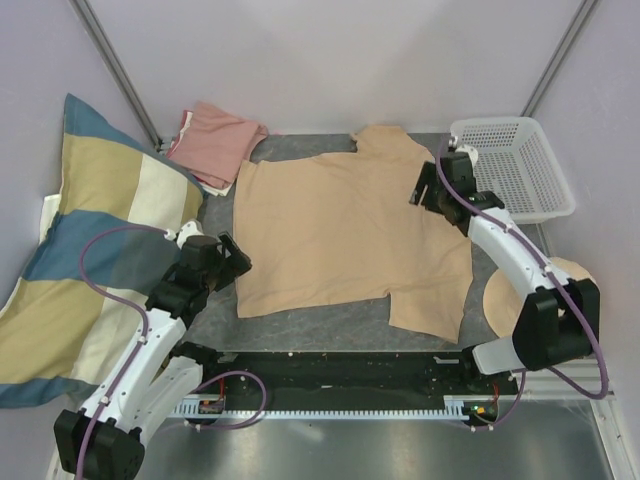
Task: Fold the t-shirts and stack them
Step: Flatten out the tshirt
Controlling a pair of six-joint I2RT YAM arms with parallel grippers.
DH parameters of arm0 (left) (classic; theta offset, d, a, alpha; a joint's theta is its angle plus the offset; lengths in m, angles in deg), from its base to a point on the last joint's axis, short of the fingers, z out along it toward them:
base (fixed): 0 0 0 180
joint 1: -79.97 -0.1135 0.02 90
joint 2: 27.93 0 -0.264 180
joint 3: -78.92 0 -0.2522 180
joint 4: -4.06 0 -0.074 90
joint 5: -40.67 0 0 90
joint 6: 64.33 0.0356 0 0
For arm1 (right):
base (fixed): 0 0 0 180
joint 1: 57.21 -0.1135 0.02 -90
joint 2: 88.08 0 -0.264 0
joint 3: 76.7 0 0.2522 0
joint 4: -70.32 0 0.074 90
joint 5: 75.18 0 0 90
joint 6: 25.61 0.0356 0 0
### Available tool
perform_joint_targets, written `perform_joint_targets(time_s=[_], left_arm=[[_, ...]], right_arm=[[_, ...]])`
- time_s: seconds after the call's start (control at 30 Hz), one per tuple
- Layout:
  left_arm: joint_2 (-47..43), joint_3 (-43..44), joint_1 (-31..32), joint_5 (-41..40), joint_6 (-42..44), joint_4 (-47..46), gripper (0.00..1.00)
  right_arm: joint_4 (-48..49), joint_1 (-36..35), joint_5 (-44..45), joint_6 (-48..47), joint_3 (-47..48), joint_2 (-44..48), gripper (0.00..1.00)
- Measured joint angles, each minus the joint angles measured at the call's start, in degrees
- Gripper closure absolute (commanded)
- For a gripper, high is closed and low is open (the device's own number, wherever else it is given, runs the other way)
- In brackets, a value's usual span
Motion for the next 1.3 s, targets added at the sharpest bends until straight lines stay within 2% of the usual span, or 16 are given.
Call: perform_joint_targets(time_s=[0.17, 0.27, 0.4, 0.53, 0.87, 1.17, 1.3], left_arm=[[-0.83, 0.0, 0.0, 0.92, 0.5, -0.83, 0.0], [-1.42, 0.0, 0.04, 1.14, 0.68, -0.83, 0.0], [-1.7, -0.02, 0.07, 1.44, 0.74, -0.87, 0.0], [-1.66, -0.33, 0.09, 2.62, 0.85, -1.79, 0.0], [-1.4, -1.77, 0.09, 4.72, 1.03, -3.8, 0.0], [-2.14, -2.64, 0.09, 5.77, 1.07, -4.59, 0.0], [-2.67, -2.93, 0.09, 5.84, 1.09, -4.63, 0.0]], right_arm=[[-10.51, -3.82, 8.68, 6.78, -12.17, 8.9, 0.26], [-15.98, -6.58, 12.61, 12.37, -18.08, 17.2, 0.26], [-23.26, -9.77, 18.23, 20.17, -22.47, 26.73, 0.26], [-29.88, -12.87, 21.09, 27.5, -25.66, 30.42, 0.26], [-43.1, -28.02, 24.74, 47.47, -29.97, 30.25, 0.25], [-50.95, -40.24, 28.57, 61.16, -29.24, 23.8, 0.25], [-52.72, -47.58, 30.03, 66.2, -25.46, 16.2, 0.24]])
